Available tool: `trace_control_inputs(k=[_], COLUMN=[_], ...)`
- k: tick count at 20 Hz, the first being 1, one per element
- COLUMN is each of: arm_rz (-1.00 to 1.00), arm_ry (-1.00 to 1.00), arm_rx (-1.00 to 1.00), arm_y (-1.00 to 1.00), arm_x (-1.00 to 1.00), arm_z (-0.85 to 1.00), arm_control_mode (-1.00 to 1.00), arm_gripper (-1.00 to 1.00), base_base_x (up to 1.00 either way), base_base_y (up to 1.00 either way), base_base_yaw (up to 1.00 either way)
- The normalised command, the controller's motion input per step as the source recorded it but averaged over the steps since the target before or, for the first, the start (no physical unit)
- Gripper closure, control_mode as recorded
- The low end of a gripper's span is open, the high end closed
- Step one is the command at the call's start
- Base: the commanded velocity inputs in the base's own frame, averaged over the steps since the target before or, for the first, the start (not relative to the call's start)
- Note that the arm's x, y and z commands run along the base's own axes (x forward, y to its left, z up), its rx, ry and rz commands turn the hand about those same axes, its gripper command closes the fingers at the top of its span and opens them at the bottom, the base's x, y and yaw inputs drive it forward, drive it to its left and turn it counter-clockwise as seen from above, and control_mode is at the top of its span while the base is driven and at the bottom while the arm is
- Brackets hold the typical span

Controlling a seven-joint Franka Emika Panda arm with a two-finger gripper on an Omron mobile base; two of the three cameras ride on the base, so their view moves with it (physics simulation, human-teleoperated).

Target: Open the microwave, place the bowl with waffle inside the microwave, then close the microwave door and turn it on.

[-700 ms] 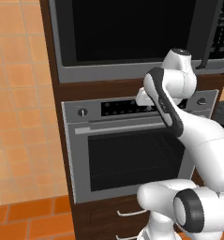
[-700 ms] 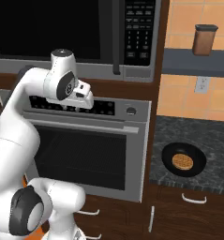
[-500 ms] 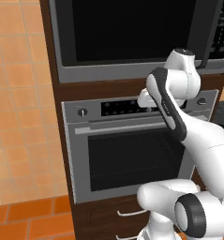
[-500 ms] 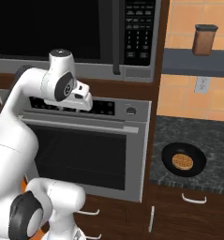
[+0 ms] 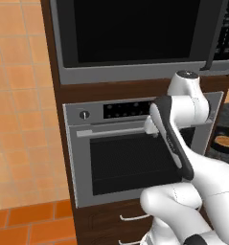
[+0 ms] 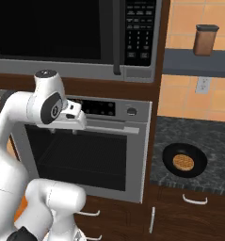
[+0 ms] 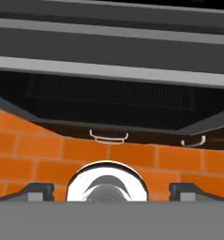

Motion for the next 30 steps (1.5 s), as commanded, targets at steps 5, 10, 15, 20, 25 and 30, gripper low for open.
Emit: trace_control_inputs(k=[5,10,15,20,25,30], arm_rz=[0.02,0.00,0.00,0.00,0.00,0.00], arm_ry=[0.00,0.00,0.00,0.00,0.00,-0.07], arm_rx=[0.00,0.00,0.00,0.00,0.00,0.11], arm_y=[0.00,0.00,0.00,0.00,0.00,-0.10], arm_x=[-0.23,0.00,0.00,0.00,0.00,-0.08], arm_z=[-0.08,0.00,0.00,0.00,0.00,0.16], arm_control_mode=[1.00,1.00,1.00,1.00,1.00,-1.00], arm_gripper=[-1.00,-1.00,-1.00,-1.00,-1.00,-1.00], base_base_x=[-0.26,-0.18,-0.04,-0.10,-0.12,-0.05], base_base_y=[-0.11,-0.46,-0.52,-0.61,-0.57,-0.14], base_base_yaw=[0.10,0.20,0.12,0.09,0.05,0.01])
